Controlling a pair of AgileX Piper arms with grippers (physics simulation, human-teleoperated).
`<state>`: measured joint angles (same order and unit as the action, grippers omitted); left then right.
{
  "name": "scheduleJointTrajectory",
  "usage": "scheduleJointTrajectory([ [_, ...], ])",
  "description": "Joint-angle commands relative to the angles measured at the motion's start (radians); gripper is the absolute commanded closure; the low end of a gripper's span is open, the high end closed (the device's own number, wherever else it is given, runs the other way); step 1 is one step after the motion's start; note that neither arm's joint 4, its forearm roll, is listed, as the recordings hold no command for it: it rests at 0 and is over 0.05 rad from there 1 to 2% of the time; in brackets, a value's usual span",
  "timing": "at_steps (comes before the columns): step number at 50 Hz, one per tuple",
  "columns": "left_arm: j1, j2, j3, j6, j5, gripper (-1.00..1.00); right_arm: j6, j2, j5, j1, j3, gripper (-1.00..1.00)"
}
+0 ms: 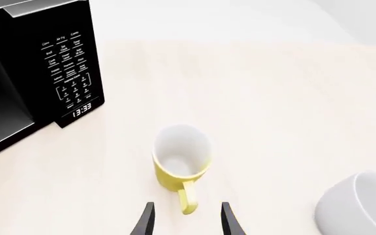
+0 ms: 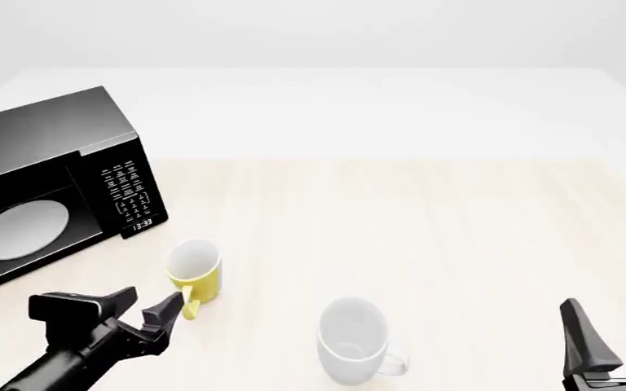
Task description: Put the yellow and white mug in the microwave and close it.
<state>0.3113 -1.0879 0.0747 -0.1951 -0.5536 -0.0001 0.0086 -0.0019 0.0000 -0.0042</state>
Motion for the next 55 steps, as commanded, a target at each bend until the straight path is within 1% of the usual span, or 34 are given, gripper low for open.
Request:
scheduleJointTrajectory([
  [1,-0.015,-0.274,0.041,-0.019,-0.183,-1.00,0.000,0.000,0.000,0.000,0.000,-1.00],
  [9,-0.022,-0.308,0.043,-0.026,-0.203,-1.00,0.000,0.000,0.000,0.000,0.000,-1.00],
  [39,0.016,-0.482,0.053,-0.073,-0.300,-1.00,0.000,0.000,0.000,0.000,0.000,-1.00],
  [55,0.016,-0.583,0.067,-0.072,-0.349,-1.00,0.000,0.000,0.000,0.000,0.000,-1.00],
])
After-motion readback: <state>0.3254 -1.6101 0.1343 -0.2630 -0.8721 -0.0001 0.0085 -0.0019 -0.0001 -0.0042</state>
